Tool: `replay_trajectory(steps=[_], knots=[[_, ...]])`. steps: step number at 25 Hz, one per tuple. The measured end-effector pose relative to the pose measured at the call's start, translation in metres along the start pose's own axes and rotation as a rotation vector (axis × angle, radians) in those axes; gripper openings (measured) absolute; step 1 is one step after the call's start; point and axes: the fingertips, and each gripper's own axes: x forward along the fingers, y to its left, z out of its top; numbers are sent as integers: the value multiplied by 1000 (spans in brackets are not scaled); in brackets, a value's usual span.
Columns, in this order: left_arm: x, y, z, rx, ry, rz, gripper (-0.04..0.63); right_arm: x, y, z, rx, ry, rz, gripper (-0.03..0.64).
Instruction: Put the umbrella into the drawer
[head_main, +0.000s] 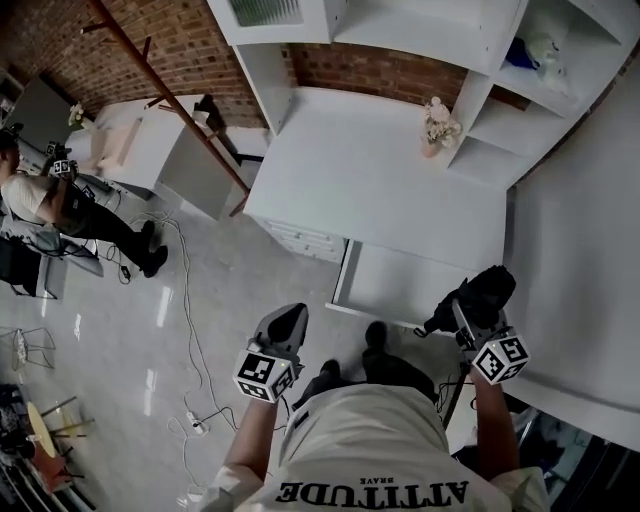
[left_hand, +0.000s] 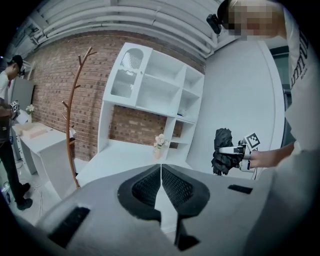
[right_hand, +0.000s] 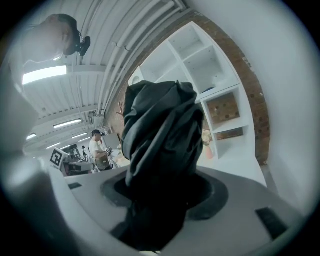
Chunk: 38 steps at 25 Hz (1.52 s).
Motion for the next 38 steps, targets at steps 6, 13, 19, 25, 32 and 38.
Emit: replay_trajectory(steps=[6, 13, 19, 25, 32, 38], knots=[[12, -4, -12, -36, 25, 64, 28, 46, -20, -18, -67, 121, 95, 261], [24, -6, -22, -80, 50, 130, 28, 92, -26, -54, -159, 268, 223, 261], [32, -7, -24, -110, 55, 170, 28, 119, -28, -83, -185, 361, 289, 261], [30, 2, -37, -135, 73, 208, 28, 145, -25, -113, -251, 449, 335, 261], [24, 13, -47, -182, 69, 223, 28, 157, -14, -150, -297, 573, 359, 261], [34, 7, -66, -173, 98, 169, 28, 162, -10, -190, -326, 645, 337, 261]])
